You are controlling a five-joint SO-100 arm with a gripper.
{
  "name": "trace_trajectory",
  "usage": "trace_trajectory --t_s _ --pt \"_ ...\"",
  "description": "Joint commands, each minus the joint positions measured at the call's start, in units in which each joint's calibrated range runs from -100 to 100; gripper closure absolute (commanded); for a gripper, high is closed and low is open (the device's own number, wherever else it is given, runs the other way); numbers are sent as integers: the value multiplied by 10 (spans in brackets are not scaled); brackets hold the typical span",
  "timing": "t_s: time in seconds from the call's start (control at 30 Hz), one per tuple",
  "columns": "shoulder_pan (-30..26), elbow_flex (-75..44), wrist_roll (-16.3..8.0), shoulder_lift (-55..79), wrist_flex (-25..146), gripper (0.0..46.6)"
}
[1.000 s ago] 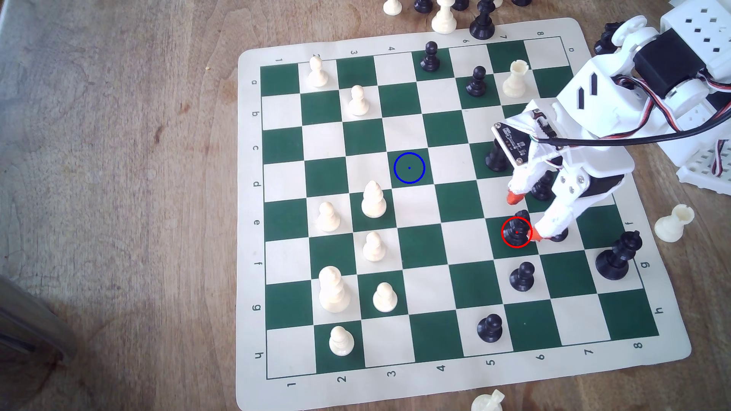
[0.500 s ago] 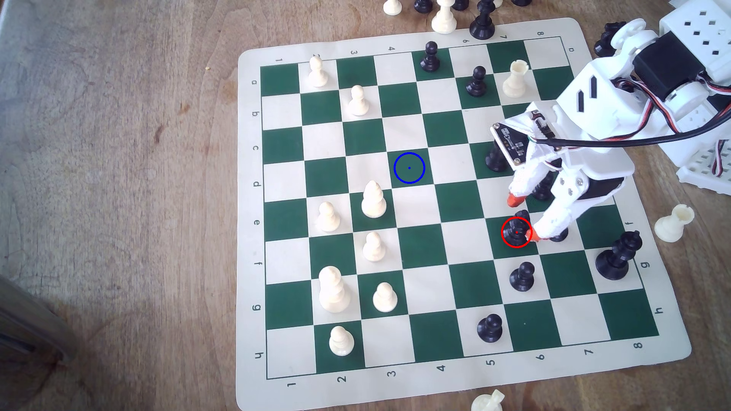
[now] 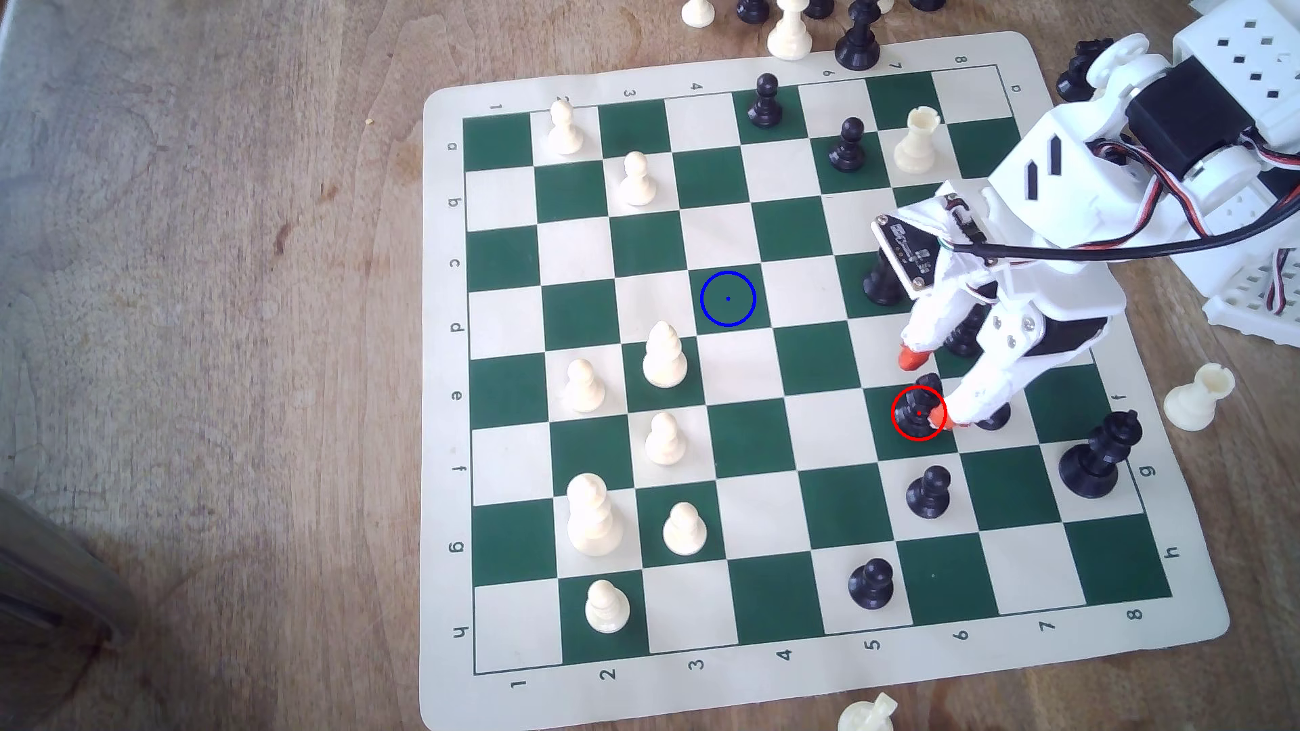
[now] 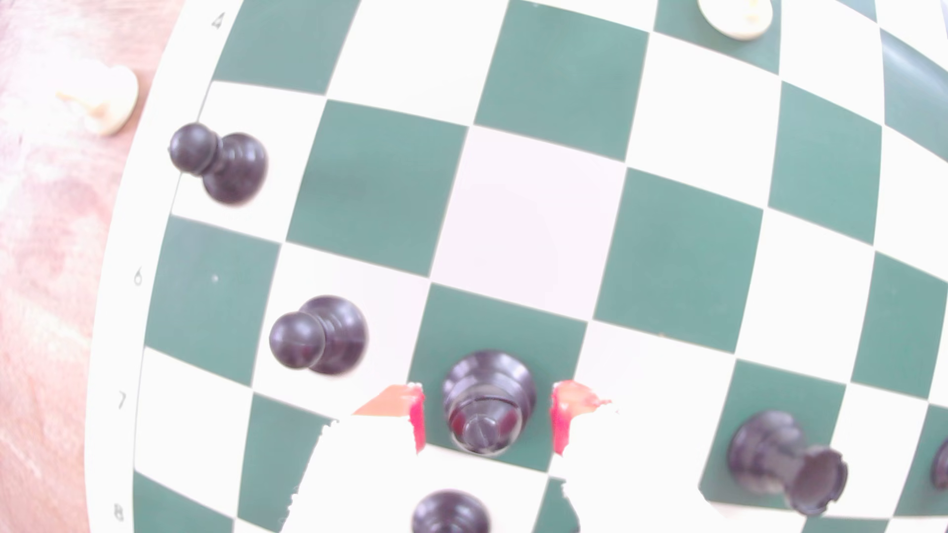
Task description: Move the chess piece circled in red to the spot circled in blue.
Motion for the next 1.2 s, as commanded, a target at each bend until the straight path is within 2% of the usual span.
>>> trace_trajectory --t_s 0.0,0.2,0.27,0.3,0.53,0.8,0.97,1.07,1.17 --pt "-4 -14 -3 -7 -8 337" --pt "-6 -14 0 -7 -1 393" --pt "-9 -15 2 -6 6 449" --pt "-9 -15 3 -6 8 457" --pt "-10 -16 5 -10 12 463" --pt "-2 -61 -33 -56 8 463" --pt "17 -184 -30 -45 73 459" --pt "39 -321 -21 10 139 459" --pt "73 -392 -11 58 155 459"
